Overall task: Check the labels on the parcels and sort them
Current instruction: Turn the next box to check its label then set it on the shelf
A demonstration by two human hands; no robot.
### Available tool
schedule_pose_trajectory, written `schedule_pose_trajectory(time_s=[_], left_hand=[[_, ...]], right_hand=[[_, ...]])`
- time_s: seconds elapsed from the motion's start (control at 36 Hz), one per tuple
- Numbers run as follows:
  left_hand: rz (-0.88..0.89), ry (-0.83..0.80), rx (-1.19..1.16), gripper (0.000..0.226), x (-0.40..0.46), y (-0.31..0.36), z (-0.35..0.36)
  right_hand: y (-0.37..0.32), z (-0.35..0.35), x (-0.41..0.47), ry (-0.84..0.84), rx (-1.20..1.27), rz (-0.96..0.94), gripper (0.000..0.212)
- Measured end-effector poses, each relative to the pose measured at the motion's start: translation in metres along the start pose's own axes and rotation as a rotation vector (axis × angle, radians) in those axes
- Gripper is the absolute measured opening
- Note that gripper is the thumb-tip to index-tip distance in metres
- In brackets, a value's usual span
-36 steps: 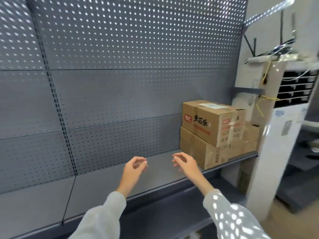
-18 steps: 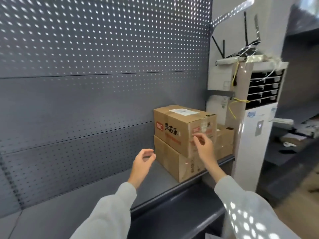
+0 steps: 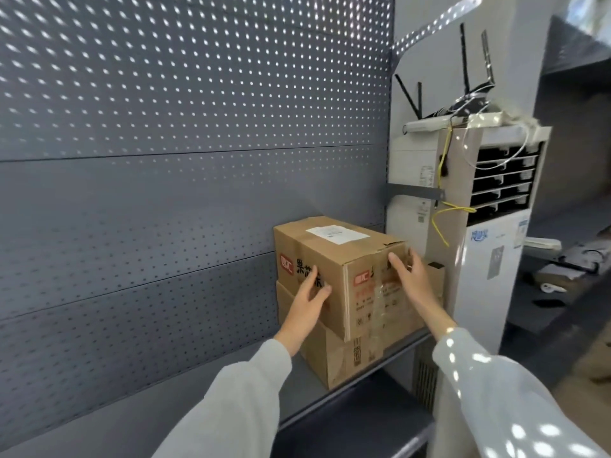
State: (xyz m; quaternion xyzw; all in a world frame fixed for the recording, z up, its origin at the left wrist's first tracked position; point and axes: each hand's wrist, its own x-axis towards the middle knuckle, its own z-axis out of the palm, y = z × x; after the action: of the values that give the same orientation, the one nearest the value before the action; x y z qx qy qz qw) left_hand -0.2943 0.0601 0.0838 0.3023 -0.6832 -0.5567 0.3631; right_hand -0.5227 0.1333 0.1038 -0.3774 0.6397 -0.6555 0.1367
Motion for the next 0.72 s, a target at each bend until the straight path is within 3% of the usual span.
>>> schedule_pose_trajectory(time_s=[0.03, 0.14, 0.28, 0.53, 0.72], left_hand=[[-0.011, 0.003, -0.019, 0.067, 0.003, 0.000, 0.003], [-0.044, 0.013, -0.081, 0.067, 0.011, -0.003, 0.008], [-0.061, 0.022, -0.103, 0.066, 0.007, 0.004, 0.003], [-0.078, 0.116, -0.253, 0.047, -0.020, 0.022, -0.026], [-0.069, 0.162, -0.291, 0.045, -0.057, 0.015, -0.060]], right_hand=[[0.001, 0.001, 0.003, -0.010, 0.008, -0.001, 0.049], [0.005, -0.001, 0.010, -0.008, 0.034, 0.026, 0.058], [0.003, -0.002, 0.008, -0.041, 0.056, 0.013, 0.043], [-0.022, 0.016, -0.016, -0.060, -0.007, -0.087, 0.055], [-0.045, 0.043, -0.050, -0.113, 0.019, -0.107, 0.061]])
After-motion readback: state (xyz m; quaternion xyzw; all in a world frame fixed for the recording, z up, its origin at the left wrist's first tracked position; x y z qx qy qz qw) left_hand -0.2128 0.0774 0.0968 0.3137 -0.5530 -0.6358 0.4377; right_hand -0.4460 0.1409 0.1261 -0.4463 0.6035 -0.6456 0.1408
